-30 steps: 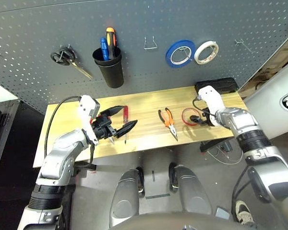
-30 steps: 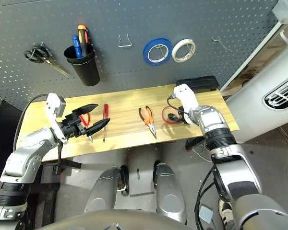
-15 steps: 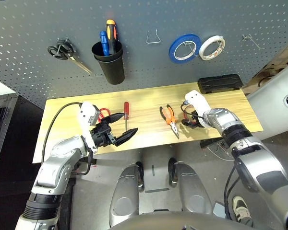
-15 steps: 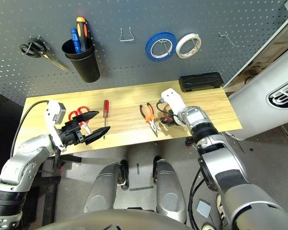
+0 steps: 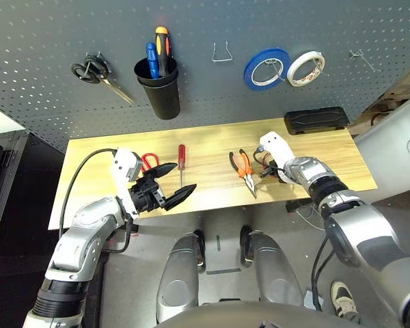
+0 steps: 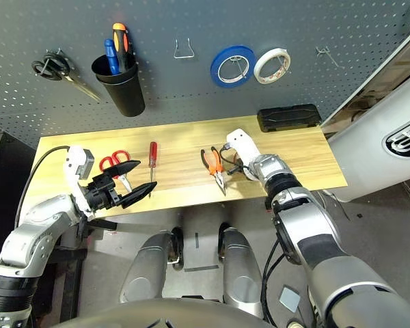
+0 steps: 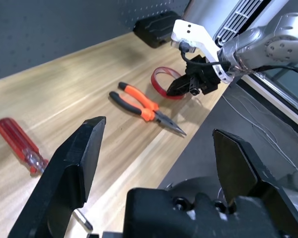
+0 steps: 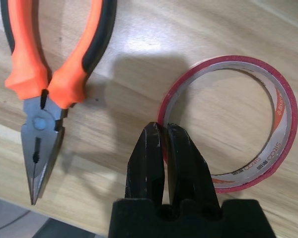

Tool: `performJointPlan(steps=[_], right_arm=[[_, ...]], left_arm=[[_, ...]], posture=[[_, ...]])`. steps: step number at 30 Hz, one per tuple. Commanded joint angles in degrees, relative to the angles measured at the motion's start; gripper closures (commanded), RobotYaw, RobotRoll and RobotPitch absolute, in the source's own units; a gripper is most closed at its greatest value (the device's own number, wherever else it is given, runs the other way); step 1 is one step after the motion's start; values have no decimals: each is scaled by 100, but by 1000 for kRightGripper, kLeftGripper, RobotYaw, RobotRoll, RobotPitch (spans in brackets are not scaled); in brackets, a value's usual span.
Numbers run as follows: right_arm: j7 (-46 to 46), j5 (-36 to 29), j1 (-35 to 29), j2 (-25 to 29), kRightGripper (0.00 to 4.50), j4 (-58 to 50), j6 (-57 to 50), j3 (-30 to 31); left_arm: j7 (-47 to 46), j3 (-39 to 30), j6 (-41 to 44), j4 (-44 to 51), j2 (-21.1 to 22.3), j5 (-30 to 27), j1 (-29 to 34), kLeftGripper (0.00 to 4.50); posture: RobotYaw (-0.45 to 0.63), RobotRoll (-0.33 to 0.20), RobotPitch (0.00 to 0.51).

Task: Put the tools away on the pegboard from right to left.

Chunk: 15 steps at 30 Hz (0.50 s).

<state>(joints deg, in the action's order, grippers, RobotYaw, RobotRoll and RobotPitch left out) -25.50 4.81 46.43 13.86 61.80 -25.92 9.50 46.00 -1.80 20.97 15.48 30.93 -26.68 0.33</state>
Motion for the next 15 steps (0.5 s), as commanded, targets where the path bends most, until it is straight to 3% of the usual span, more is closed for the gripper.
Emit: performJointPlan(steps=[1, 10, 15], right_arm=[[77, 1, -177, 195, 4464, -344, 49, -145], [46, -160, -1481, 1029, 4464, -3952, -599, -658], [-164, -242, -1737, 1594, 4464, -5013, -951, -915]], left_arm=[[0, 113, -25, -87, -48, 87, -53, 0], [158, 194, -246, -527, -119, 151, -480, 0], [289, 317, -429, -593, -19, 342, -652, 0]], posture=[[15, 0, 200], [-33, 0, 159], [-47, 0, 153]])
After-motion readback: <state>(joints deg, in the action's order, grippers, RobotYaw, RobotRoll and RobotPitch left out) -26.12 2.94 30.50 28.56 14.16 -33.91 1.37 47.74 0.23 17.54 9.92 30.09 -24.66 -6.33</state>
